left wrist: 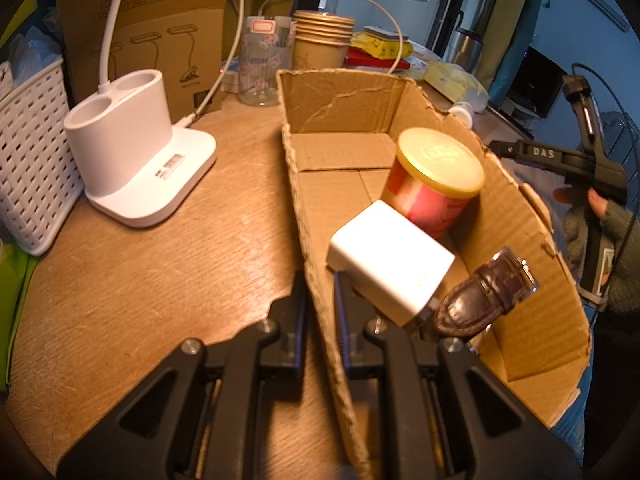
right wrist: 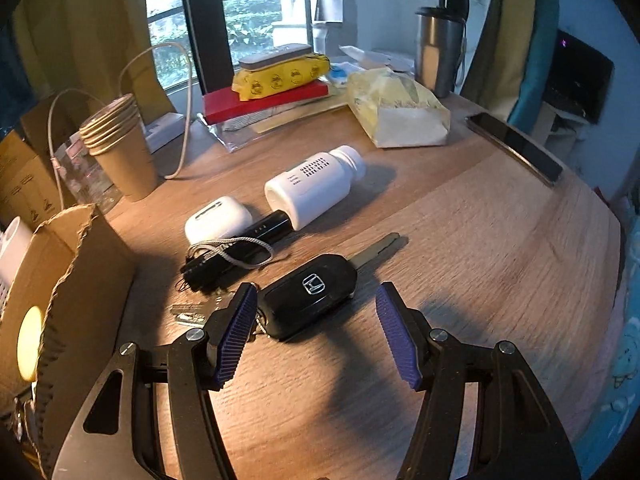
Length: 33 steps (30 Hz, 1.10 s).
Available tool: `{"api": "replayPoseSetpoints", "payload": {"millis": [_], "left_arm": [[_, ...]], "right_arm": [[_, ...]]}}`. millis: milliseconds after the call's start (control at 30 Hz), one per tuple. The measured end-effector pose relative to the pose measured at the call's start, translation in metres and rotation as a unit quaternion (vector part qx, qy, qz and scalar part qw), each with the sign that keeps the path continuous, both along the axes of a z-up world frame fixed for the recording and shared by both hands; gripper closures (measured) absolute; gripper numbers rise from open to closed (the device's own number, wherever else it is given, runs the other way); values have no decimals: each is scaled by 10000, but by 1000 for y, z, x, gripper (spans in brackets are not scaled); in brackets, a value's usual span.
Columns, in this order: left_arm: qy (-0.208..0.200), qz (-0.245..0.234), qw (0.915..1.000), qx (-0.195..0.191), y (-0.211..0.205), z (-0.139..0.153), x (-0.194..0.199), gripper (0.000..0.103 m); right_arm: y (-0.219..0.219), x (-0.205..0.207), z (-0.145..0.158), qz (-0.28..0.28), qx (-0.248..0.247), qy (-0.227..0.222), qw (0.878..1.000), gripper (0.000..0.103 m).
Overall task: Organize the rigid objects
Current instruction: 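Move the open right gripper to the black Honda car key, then close the right gripper on the car key and lift it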
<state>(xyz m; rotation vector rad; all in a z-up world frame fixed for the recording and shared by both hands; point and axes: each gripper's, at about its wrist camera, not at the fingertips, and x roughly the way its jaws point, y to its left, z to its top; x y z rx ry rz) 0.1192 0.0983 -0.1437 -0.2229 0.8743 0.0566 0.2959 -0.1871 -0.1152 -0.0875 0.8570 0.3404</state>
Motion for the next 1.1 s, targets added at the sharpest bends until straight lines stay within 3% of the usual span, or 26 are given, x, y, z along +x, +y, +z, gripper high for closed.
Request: {"api": "replayPoseSetpoints", "payload": {"millis": [1100], "left_arm": [[0, 0, 10000, 1, 0, 0, 0, 89]], "right_arm": [[14, 10, -17, 37, -113, 104, 9999, 37]]}}
